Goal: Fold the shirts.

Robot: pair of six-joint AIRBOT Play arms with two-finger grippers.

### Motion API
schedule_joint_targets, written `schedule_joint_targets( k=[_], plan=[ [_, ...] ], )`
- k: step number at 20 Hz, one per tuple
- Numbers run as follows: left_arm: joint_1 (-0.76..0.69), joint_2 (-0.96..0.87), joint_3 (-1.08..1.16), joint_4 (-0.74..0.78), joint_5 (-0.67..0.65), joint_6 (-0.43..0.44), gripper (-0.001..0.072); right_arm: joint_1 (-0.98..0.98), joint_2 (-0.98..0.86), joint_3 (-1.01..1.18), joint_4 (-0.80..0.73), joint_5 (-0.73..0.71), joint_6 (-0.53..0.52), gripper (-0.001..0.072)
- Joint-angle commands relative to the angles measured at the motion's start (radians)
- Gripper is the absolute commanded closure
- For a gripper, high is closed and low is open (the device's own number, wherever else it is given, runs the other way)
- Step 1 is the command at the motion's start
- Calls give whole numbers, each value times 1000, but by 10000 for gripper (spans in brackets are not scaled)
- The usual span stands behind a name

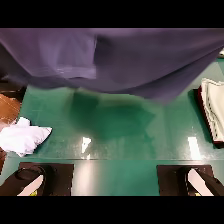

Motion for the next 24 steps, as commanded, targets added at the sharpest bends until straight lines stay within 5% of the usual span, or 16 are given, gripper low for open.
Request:
schedule_joint_targets(
  k=[1,5,9,14,20,24],
  plan=[
    [0,24,117,88,25,-29,685,-182,41,175,-3,70,24,696],
    [0,24,39,247,1,-60,685,-261,-13,269,1,119,82,696],
    [0,-10,-279,319,-17,-105,684,-179,-98,119,-15,185,114,697],
    [0,-246,-569,243,19,-115,684,129,-315,-121,-355,225,187,697],
    [12,-590,-562,196,209,-103,684,262,-645,-212,-386,41,173,697],
    [102,-689,-481,83,267,-58,684,260,-793,-56,-333,-22,129,697]
  ],
)
